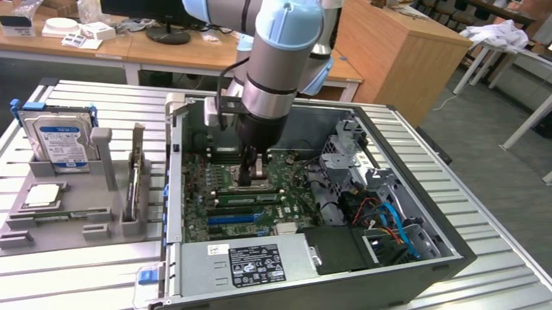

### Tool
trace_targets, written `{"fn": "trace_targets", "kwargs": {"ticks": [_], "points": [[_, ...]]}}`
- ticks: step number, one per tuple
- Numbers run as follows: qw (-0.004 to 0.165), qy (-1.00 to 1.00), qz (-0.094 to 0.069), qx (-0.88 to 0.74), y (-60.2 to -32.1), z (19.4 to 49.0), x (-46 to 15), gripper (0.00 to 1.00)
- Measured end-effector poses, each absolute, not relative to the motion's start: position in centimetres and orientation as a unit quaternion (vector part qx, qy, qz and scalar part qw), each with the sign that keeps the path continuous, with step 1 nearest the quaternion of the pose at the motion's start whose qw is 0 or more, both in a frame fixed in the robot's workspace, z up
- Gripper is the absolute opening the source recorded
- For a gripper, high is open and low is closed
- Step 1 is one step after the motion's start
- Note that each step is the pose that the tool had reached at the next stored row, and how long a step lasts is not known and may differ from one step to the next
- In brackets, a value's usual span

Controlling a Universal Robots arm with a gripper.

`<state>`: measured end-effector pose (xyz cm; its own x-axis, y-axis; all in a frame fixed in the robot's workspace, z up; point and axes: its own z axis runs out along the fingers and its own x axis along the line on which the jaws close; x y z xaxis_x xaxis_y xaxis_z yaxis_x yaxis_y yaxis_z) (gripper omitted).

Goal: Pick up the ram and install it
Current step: 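Press down the ram until it locks into place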

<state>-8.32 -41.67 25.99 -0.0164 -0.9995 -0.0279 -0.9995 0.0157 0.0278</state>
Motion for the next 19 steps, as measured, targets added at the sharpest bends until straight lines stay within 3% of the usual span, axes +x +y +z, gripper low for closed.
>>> {"fn": "trace_targets", "kwargs": {"ticks": [19], "points": [[0.000,0.713,0.020,-0.701,-41.7,29.7,-8.3,0.11]]}}
